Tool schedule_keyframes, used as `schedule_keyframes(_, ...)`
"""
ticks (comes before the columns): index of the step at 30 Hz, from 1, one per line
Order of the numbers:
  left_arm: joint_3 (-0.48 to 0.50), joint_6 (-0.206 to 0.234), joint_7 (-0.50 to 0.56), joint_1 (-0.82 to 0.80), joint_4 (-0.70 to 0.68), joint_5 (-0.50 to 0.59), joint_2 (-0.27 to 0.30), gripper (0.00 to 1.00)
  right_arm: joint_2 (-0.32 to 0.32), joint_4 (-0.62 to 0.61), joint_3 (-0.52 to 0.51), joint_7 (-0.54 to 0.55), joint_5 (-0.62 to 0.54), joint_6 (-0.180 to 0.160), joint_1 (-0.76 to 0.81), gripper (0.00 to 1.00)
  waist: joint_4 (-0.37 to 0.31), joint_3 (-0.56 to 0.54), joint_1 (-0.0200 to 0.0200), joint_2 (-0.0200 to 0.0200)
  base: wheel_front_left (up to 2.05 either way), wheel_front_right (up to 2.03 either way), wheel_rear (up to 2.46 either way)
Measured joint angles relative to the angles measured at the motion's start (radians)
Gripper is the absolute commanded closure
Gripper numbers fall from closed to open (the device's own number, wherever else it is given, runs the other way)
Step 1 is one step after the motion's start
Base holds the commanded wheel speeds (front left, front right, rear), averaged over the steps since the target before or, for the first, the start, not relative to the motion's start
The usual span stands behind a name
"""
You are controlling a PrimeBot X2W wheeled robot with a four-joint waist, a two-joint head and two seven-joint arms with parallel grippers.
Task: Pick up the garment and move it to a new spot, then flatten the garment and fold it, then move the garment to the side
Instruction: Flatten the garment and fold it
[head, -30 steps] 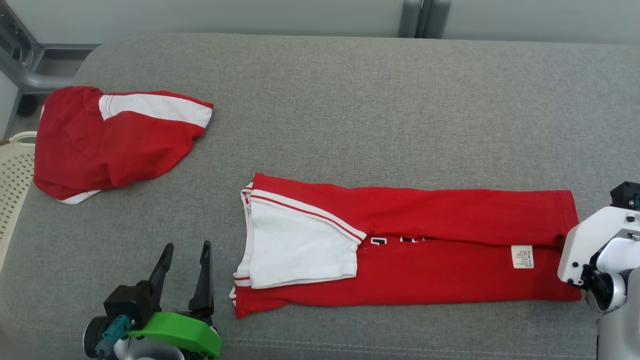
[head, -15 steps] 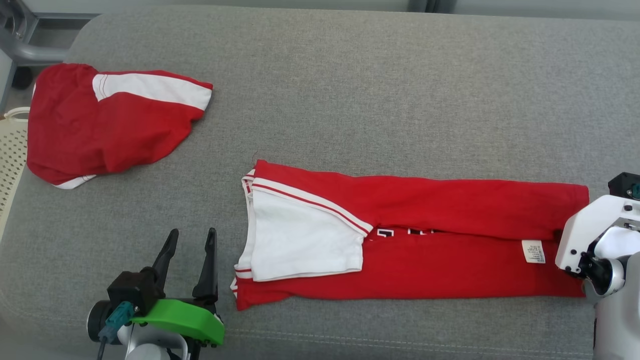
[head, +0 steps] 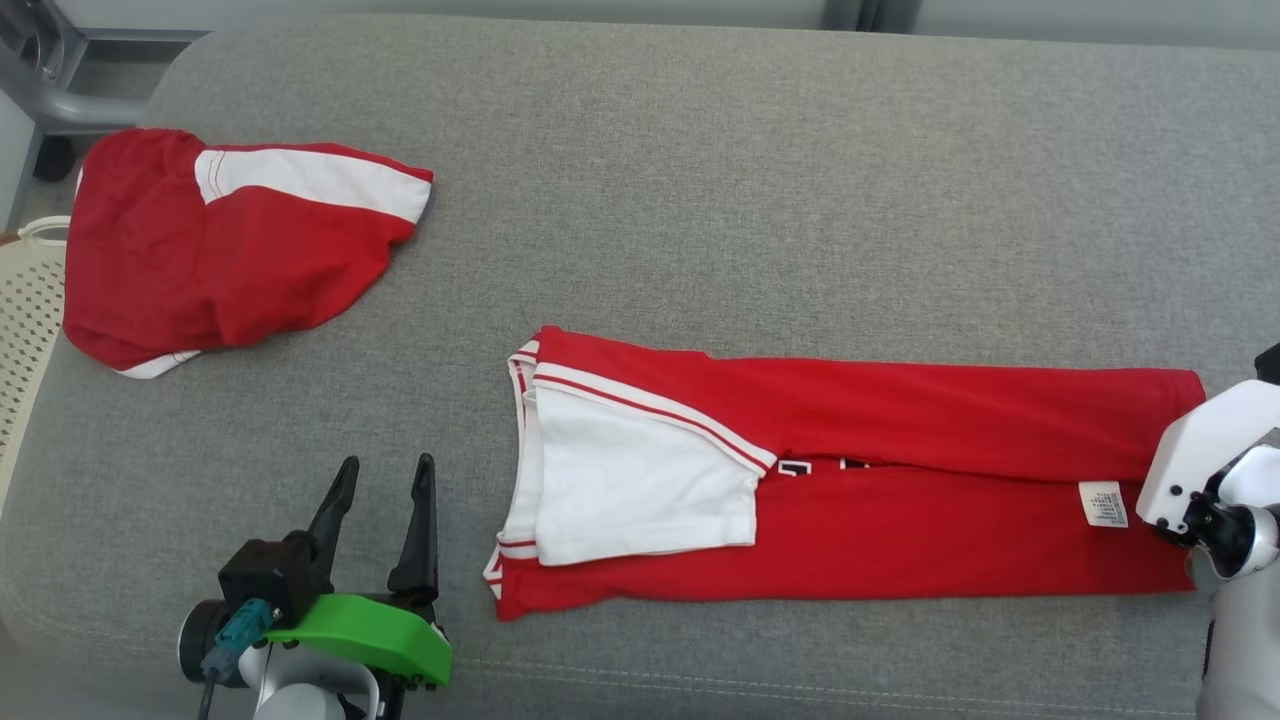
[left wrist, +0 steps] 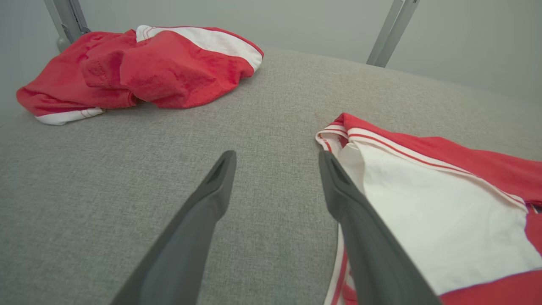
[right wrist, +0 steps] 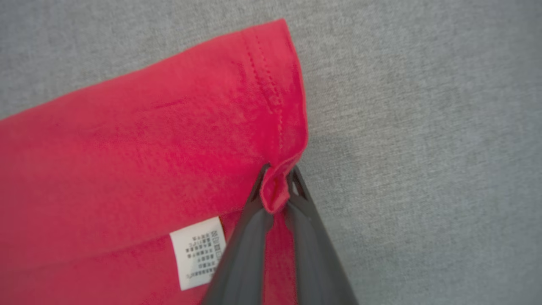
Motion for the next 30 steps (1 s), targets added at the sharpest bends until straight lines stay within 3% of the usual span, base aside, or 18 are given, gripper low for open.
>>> schedule_keyframes(18,0.004,-0.003,0.0,0.038,0.002,0.002,-0.002,0.0,-0.025,-0.166,-0.235,0.012,-0.105,-0.001,0.032,1.0,-0.01,-0.094,0.0,0.0,0.0,0.0,0.0)
schedule_keyframes(23,0.001,-0.003,0.0,0.049,0.003,0.001,-0.001,0.0,-0.033,-0.187,-0.201,0.036,-0.112,-0.001,0.037,1.0,-0.014,-0.116,0.0,0.0,0.0,0.0,0.0)
schedule_keyframes(30,-0.007,-0.003,0.0,0.058,0.017,-0.006,0.001,0.0,-0.023,-0.157,-0.04,0.053,-0.007,-0.002,0.057,1.0,-0.018,-0.148,0.0,0.0,0.0,0.0,0.0)
